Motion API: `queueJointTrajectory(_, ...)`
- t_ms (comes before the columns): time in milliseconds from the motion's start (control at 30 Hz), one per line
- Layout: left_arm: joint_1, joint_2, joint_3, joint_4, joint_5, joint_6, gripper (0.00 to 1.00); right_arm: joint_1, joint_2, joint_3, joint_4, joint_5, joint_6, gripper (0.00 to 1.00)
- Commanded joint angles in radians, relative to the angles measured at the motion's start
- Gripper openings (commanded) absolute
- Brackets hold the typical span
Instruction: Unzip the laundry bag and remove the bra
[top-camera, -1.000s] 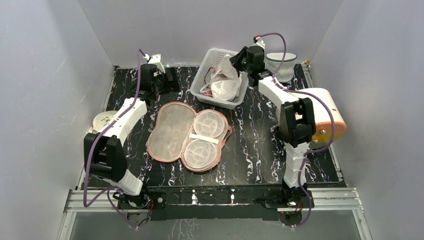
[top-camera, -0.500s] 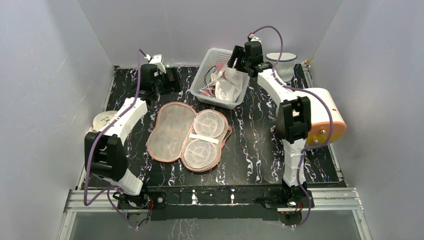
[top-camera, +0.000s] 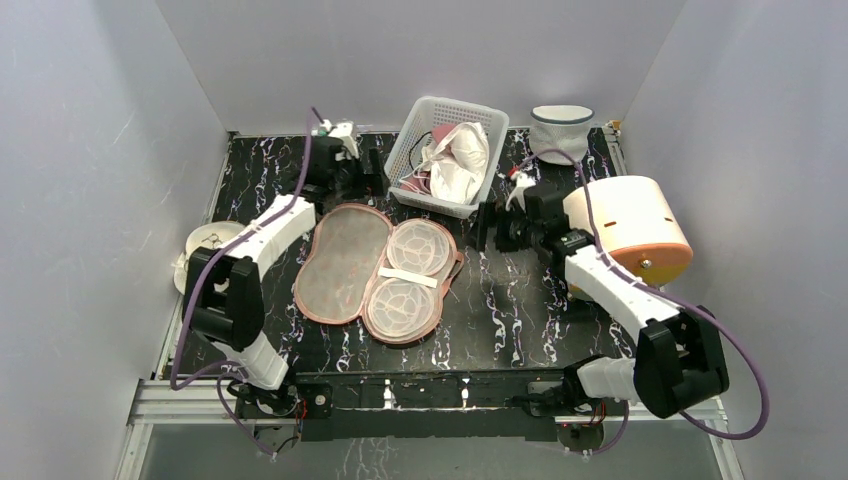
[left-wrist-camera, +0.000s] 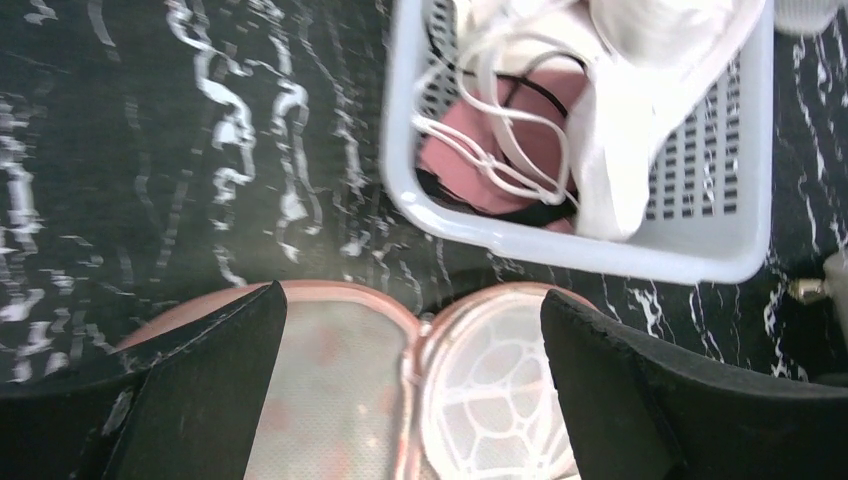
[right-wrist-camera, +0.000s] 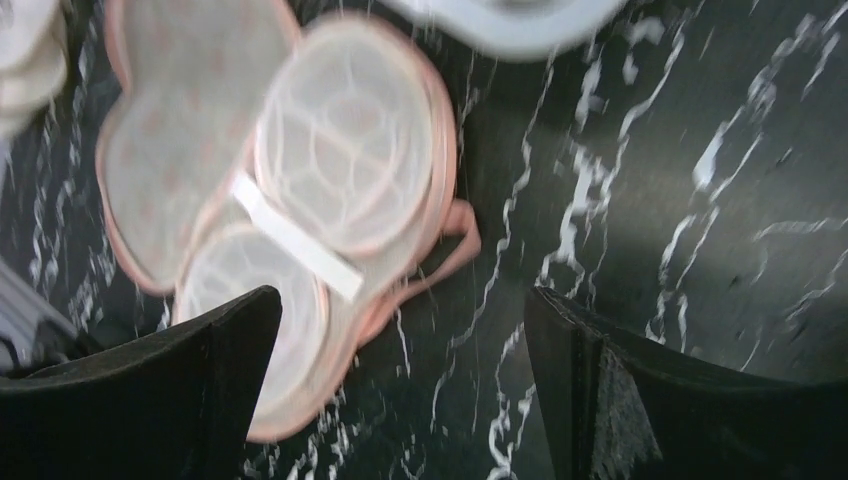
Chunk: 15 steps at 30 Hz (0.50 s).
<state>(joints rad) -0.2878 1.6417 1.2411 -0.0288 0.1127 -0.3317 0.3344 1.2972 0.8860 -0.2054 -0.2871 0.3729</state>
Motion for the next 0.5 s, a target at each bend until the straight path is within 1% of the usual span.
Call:
queueJointTrajectory(0, -0.136, 0.011, -0.014, -0.048, -0.074, 0.034, 0.98, 0.008, -0.106, -0.092, 0.020, -0.108, -0.101, 0.92)
queueJointTrajectory(100, -0.146, -0.041, -0.082, -0.070, -0.030, -0.035, 0.98, 0.007, -0.204, -0.147, -0.016, -0.105, -0.151, 0.95)
queueJointTrajectory(167, -0.147, -0.110, -0.150, -0.097, -0.037, -0.056, 0.98, 0.008, -0.273, -0.177, -0.019, -0.100, -0.165, 0.98)
queueJointTrajectory(233, -0.146, -0.185, -0.202, -0.159, -0.059, -0.050, 0.98, 0.008, -0.333, -0.206, 0.006, -0.112, -0.157, 0.98)
queueJointTrajectory(367, -0.138, -0.285, -0.220, -0.364, -0.168, 0.000, 0.98, 0.008, -0.355, -0.224, 0.027, -0.136, -0.158, 0.98)
queueJointTrajectory(467, -0.112, -0.334, -0.229, -0.474, -0.277, 0.017, 0.98, 0.008, -0.350, -0.233, 0.040, -0.157, -0.156, 0.98)
